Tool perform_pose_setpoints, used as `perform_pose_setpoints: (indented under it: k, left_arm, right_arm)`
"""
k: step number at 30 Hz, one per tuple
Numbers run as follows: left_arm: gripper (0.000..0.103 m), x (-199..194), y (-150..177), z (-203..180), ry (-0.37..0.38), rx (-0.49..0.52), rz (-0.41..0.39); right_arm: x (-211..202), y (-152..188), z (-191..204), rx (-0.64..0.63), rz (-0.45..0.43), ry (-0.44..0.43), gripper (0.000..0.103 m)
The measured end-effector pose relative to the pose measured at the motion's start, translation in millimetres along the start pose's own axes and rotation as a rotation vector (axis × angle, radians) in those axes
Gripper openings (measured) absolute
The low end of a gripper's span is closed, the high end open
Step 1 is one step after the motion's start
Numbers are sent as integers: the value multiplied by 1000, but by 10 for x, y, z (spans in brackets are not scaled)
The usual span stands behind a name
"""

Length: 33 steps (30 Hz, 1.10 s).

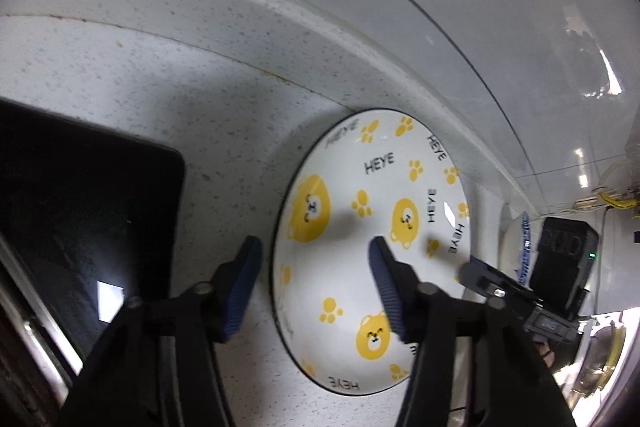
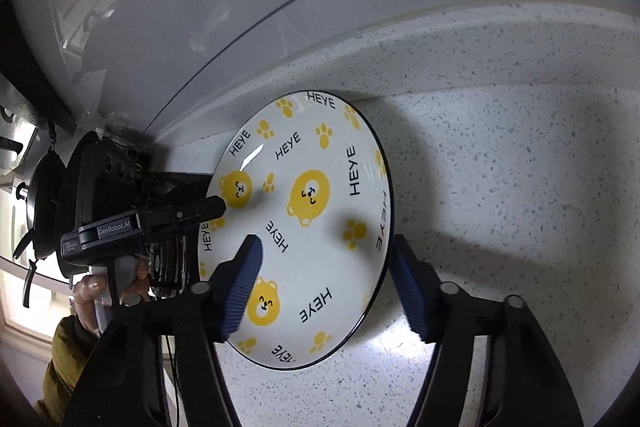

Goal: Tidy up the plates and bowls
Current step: 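Move both grippers to the white HEYE bear plate and close on its rim, then lift the HEYE plate with both grippers and carry it over the stack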

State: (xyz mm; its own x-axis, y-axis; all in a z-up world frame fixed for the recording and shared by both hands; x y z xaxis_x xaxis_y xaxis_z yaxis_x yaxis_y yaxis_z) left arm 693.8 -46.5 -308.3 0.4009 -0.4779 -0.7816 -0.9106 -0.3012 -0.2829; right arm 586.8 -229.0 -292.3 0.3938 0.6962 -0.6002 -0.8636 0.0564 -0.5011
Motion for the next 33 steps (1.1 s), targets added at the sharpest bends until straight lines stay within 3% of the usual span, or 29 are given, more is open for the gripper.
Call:
perform_pose_setpoints:
  k: [4, 6, 8, 10, 13, 21, 33]
  left_arm:
    - [32, -16, -33, 41, 4, -35, -6]
    - [20, -28, -53, 100, 2, -57, -12]
    - [14, -64, -50, 175, 9, -84, -16]
    - [11, -85, -33, 211, 15, -101, -18]
    - [10, -133, 28, 207, 27, -120, -7]
    - [10, -297, 208, 146, 40, -129, -21]
    - [10, -668, 613, -184, 40, -83, -60]
  right_arm:
    - [5, 13, -107, 24, 11, -2, 35]
    - [-6, 6, -166, 49, 14, -13, 28]
    - [-13, 11, -219, 77, 24, -38, 23]
    - [-4, 25, -292, 116, 29, -56, 10]
    - [-19, 19, -324, 140, 29, -80, 10]
    - [-124, 30, -270, 54, 16, 8, 10]
    - [-682, 280, -28, -58, -35, 32, 10]
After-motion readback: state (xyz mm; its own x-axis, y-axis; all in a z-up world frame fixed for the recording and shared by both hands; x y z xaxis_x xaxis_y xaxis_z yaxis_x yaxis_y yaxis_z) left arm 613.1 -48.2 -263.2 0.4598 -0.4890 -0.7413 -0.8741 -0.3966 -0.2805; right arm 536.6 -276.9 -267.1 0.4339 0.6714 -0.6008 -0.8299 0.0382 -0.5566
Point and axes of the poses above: each gripper's, at about its wrist camera, not at the fingertips, and x roughly the way its jaws point, z to its left, y to its underside, the point moved 10 cm from there along x, roughly the way its jaws point, and after that the axes turned 10 degrees about -z, right-handed, at the moved point
